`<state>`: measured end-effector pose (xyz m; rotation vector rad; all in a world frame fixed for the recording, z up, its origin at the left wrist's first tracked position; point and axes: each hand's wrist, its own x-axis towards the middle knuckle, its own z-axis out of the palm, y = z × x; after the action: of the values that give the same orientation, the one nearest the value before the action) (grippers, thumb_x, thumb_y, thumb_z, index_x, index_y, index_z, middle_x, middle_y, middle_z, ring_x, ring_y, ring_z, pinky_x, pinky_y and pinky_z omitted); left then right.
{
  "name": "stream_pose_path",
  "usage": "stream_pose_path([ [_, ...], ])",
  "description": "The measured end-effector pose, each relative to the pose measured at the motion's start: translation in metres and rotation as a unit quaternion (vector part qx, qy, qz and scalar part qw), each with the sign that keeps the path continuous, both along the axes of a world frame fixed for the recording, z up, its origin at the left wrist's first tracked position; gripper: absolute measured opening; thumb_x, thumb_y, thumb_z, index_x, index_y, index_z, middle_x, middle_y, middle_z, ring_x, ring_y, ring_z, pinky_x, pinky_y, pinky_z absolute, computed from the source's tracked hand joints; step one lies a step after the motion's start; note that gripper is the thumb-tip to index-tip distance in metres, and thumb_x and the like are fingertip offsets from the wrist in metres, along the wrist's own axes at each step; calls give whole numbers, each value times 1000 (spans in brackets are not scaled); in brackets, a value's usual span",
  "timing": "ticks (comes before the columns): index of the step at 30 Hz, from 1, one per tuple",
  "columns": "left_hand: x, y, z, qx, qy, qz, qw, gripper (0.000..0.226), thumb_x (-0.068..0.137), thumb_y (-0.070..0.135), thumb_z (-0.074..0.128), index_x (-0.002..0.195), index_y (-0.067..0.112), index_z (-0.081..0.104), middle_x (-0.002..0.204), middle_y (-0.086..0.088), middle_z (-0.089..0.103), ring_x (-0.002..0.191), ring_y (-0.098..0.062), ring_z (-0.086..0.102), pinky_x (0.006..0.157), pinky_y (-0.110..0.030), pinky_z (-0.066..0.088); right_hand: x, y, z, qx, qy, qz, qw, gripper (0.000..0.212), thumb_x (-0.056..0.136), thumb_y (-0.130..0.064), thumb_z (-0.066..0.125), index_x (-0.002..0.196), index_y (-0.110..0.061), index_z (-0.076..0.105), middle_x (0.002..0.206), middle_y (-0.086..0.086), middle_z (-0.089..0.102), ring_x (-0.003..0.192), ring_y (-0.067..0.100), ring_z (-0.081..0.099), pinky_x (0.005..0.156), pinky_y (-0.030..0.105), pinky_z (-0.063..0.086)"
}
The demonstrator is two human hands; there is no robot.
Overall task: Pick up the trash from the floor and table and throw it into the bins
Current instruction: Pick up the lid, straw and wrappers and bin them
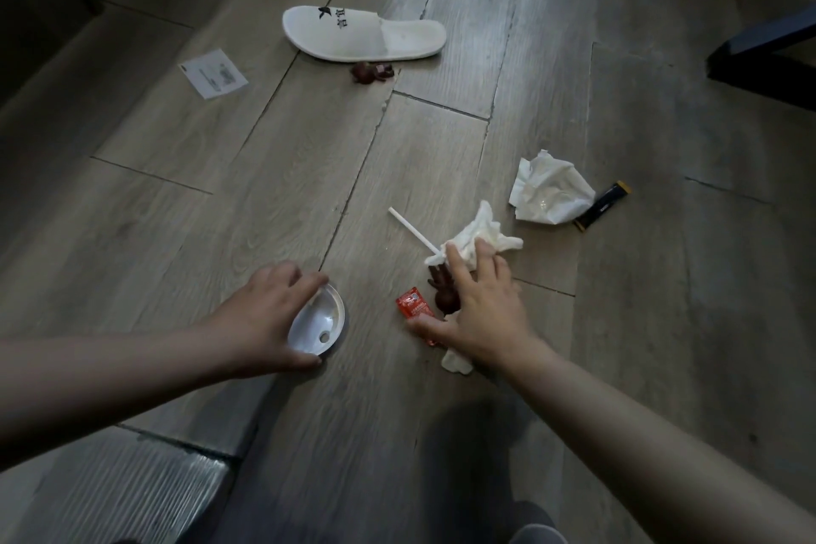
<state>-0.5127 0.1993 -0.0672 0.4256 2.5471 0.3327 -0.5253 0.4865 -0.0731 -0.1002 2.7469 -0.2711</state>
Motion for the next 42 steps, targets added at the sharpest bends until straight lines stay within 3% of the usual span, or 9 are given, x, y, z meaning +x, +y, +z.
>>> stream_pose_path([
  [4,0,-1,0,0,2,-3,1000,108,46,78,46,141,31,28,123,4,37,115,-20,40,96,-34,42,17,-10,-16,26,65,-31,997,107,67,-90,22,154,-31,0,161,12,-4,141,35,16,107,50,27],
  [7,-1,-1,0,-5,0,-1,1000,108,46,78,48,141,32,28,122,5,37,115,-20,41,95,-36,44,22,-13,-26,34,95,-37,994,103,72,-87,28,154,-30,2,161,12,2,137,33,24,102,48,31],
  [11,-1,-1,-1,-4,2,-5,1000,107,46,78,48,140,32,29,123,5,38,117,-20,40,95,-37,44,19,-14,-36,15,139,-36,990,97,73,-81,36,152,-25,23,156,15,23,130,33,36,98,47,38],
  [15,0,-1,0,0,4,-6,1000,108,46,79,46,142,31,29,126,4,37,119,-20,38,97,-36,42,15,-14,-40,-19,198,-28,980,80,73,-69,46,136,-20,48,136,13,46,108,30,52,77,39,50],
  [18,-1,-1,0,0,3,-7,1000,107,46,78,46,141,33,28,124,6,36,118,-19,38,97,-32,41,15,-16,-41,-61,221,-29,973,65,74,-60,52,124,-19,55,120,6,52,97,23,57,63,31,49],
  [24,-2,-2,-1,2,1,-12,1000,105,51,75,57,142,32,28,124,6,35,115,-20,39,92,-31,42,12,-16,-43,-96,257,-53,960,46,74,-49,61,105,-16,63,96,2,55,73,18,57,53,24,40],
  [31,-2,1,3,-4,-2,-14,1000,102,59,67,71,143,32,24,128,5,33,118,-20,37,92,-31,42,8,-16,-44,-89,254,-58,961,33,77,-42,65,96,-14,63,87,3,55,63,19,56,49,24,34],
  [37,-2,3,5,-8,-8,-13,1000,103,57,67,69,143,32,24,127,5,34,117,-19,38,91,-31,43,9,-21,-42,-108,244,-83,960,25,80,-33,71,93,-13,62,87,2,58,64,21,58,52,24,32],
  [42,-4,1,5,-20,-15,-16,1000,110,46,80,48,143,33,23,126,7,33,117,-19,38,93,-32,43,7,-18,-45,-119,288,-15,950,29,84,-38,51,92,-13,64,82,0,60,55,19,57,44,23,37],
])
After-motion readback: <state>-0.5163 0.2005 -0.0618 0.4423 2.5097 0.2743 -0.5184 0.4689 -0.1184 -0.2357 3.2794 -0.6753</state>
